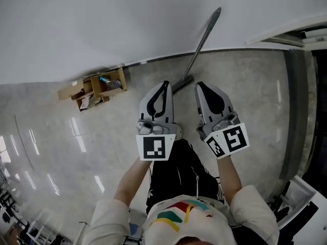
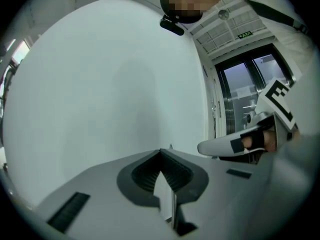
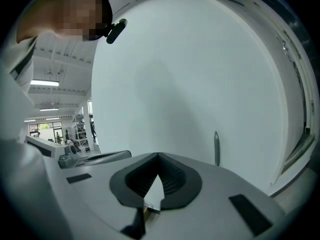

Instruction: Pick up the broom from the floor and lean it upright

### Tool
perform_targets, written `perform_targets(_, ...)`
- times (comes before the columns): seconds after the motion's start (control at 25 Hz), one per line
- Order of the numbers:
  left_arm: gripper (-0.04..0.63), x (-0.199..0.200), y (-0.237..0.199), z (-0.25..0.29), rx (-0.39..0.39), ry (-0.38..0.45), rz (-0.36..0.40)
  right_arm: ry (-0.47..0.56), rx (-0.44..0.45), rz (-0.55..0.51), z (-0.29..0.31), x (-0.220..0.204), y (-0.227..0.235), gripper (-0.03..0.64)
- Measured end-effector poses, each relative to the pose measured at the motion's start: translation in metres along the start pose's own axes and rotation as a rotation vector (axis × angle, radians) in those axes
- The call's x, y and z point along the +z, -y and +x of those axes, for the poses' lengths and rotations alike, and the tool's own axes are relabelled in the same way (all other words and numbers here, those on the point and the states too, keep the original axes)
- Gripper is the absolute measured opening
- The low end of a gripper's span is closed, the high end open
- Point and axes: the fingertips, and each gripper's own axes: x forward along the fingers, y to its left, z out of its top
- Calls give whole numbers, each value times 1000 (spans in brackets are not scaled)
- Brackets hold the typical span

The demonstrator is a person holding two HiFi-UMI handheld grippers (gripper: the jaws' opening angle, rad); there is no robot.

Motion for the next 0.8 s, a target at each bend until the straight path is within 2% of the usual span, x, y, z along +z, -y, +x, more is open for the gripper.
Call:
perform_targets(0.08,44,92,14,-11,34,47,45,18,14,-12,-21,82,-30,12)
perform_targets(0.16,44,165,26,-23,47,84,72,26,3,-20,-42,145,-56,12)
perform_targets(0.28,44,231,39,-49,45,89,109,43,-14,-24,-81,204,-86,12)
perform_targets(0.36,44,254,47,-67,39,67,161,50,-24,-30,-108,224,-97,12)
perform_targets(0.52,44,280,61,-84,10,91,180,58,-78,-75,-144,236,-103,12)
perform_targets(0.8,44,270,83,-101,-20,66,202,102,-123,-90,-172,230,-101,12)
